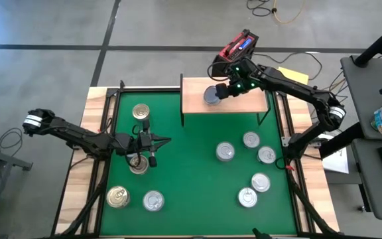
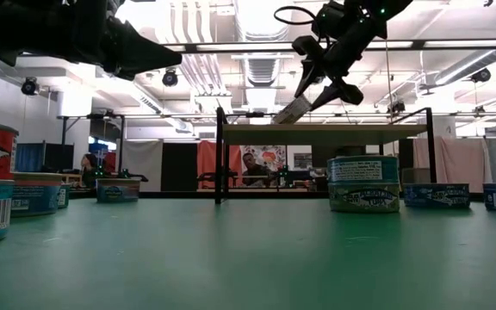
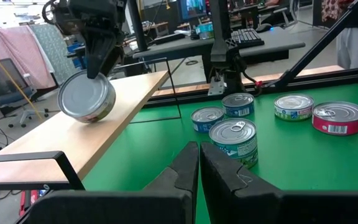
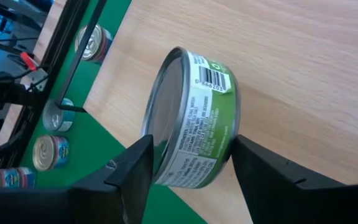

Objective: Stack canned seafood by type on shelf
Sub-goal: Put the green tuna can on the shelf

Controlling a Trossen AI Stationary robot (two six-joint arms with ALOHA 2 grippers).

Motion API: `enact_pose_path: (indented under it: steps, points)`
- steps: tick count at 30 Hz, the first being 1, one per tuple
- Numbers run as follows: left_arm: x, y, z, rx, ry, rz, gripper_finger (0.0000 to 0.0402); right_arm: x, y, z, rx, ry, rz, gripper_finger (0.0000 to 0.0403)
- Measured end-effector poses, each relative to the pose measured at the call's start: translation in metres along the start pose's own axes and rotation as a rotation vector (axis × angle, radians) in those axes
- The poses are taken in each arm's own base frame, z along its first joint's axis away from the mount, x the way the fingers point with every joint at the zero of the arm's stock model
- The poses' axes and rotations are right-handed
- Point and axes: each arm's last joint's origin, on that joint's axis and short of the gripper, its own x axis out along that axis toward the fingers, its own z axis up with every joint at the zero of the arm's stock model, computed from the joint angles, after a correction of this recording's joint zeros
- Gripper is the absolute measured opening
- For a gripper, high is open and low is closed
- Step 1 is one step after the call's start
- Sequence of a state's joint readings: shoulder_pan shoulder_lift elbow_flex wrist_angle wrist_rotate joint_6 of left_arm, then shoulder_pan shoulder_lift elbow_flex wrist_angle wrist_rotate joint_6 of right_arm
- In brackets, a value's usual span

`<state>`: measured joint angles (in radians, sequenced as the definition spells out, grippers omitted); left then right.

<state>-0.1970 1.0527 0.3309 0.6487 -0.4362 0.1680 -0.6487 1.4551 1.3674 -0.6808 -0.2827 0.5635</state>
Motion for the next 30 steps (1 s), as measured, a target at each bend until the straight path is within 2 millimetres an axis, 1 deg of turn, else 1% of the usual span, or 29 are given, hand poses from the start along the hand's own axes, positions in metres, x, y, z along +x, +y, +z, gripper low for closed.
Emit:
enact_pose_path:
  steps: [10, 14, 18, 20, 22, 24, 27, 30]
  points:
    - [0.0, 0.0, 0.0, 0.005, 0.001, 0.0, 0.0, -0.001, -0.004, 0.001, 0.01, -0.018, -0.052, 0.0212]
    - [0.0, 0.0, 0.0, 0.005, 0.001, 0.0, 0.0, -0.005, -0.005, 0.002, 0.008, -0.032, -0.065, 0.0209]
    - [0.0, 0.0, 0.0, 0.004, -0.001, 0.0, 0.0, -0.014, 0.002, 0.008, -0.097, -0.085, -0.075, 0.0198]
    - [0.0, 0.0, 0.0, 0.003, -0.002, 0.0, 0.0, -0.018, 0.01, 0.005, -0.188, -0.11, -0.089, 0.0189]
    - [0.0, 0.0, 0.0, 0.003, -0.002, 0.0, 0.0, -0.021, 0.021, -0.002, -0.29, -0.134, -0.099, 0.0177]
    - [0.0, 0.0, 0.0, 0.003, -0.002, 0.0, 0.0, -0.023, 0.033, -0.014, -0.396, -0.169, -0.078, 0.0162]
    - [0.0, 0.0, 0.0, -0.006, -0.003, 0.0, 0.0, -0.022, 0.052, -0.038, -0.532, -0.264, 0.013, 0.0137]
    - [0.0, 0.0, 0.0, -0.021, -0.003, 0.0, 0.0, -0.016, 0.067, -0.066, -0.643, -0.399, 0.109, 0.0111]
